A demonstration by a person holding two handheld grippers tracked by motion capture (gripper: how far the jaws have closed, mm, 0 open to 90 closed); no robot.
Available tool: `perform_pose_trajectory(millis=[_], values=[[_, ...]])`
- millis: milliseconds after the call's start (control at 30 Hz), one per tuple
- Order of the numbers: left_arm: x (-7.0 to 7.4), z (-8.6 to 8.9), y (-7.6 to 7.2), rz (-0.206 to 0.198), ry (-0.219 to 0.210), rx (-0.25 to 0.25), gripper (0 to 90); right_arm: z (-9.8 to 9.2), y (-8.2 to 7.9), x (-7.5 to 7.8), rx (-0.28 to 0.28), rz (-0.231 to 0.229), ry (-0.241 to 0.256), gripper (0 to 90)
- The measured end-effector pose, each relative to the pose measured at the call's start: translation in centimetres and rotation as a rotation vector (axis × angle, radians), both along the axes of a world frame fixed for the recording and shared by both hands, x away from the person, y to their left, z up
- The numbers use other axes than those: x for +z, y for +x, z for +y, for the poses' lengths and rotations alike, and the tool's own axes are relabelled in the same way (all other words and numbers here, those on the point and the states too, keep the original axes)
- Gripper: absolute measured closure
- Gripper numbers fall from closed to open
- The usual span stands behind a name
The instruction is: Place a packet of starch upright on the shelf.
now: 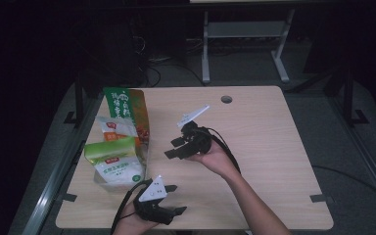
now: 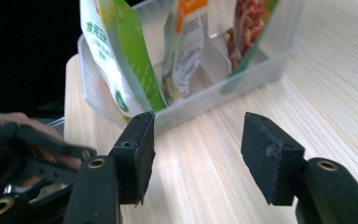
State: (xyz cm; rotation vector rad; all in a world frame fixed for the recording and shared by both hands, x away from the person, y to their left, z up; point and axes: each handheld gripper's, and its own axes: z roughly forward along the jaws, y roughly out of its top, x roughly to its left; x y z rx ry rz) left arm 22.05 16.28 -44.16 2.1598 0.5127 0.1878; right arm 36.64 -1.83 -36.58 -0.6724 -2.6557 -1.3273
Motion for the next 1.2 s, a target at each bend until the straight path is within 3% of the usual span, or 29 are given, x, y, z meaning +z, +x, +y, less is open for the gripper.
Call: perform_pose_trajectory(millis=[267, 1200], values=[[0.1, 0.2, 0.1, 0.007, -0.003, 0.007, 27.5, -2.6, 0.0, -0.5, -0.048, -0.001, -0.028, 40.0], [0.3, 0.7, 0.6, 0.002, -0.006, 0.028, 26.9, -9.4, -0.9, -1.7, -0.161, 0.015, -0.019, 35.1]])
